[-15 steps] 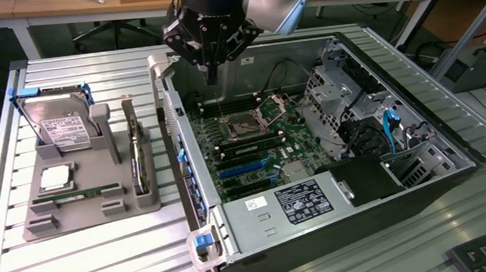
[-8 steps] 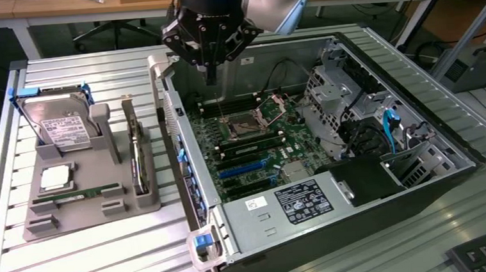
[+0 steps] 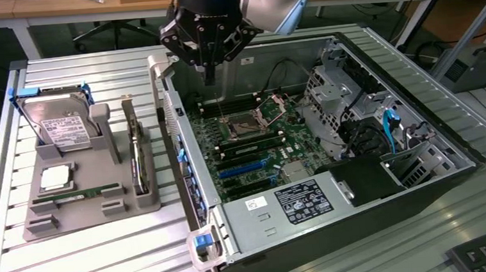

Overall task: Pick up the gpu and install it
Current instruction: 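Reach for the gpu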

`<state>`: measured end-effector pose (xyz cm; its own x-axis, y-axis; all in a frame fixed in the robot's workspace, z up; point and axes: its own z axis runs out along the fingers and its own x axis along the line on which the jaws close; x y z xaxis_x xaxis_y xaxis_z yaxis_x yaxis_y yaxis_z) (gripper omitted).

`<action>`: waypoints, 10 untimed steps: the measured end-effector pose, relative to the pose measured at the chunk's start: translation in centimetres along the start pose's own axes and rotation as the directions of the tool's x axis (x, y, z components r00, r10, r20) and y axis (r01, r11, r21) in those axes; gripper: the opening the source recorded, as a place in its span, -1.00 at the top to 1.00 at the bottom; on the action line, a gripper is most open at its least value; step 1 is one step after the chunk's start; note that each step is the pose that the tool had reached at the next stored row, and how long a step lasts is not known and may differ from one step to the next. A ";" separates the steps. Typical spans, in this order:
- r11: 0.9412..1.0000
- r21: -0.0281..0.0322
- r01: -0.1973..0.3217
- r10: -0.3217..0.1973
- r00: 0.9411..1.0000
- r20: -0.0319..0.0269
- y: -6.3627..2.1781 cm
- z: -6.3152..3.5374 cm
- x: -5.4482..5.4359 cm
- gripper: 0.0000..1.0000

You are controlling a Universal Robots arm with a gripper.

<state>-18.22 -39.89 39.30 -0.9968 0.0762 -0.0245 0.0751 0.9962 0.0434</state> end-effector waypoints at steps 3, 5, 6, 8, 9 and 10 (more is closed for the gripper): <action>1.000 0.000 0.000 0.000 1.000 0.000 -0.01 0.00 0.1 0.79; 1.000 0.000 0.000 0.000 1.000 0.000 -0.01 0.00 0.2 0.79; 1.000 0.000 0.000 0.000 1.000 0.000 -0.01 -0.01 0.2 0.79; 1.000 0.000 0.000 0.000 1.000 0.000 -0.02 -0.01 0.3 0.79; 1.000 0.000 0.000 0.000 1.000 0.000 -0.02 -0.01 0.3 0.79; 1.000 0.000 0.000 0.000 1.000 0.000 -0.02 -0.01 0.3 0.79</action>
<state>-18.54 -39.89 39.30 -0.9968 0.0762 -0.0245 0.0751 0.9962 0.0434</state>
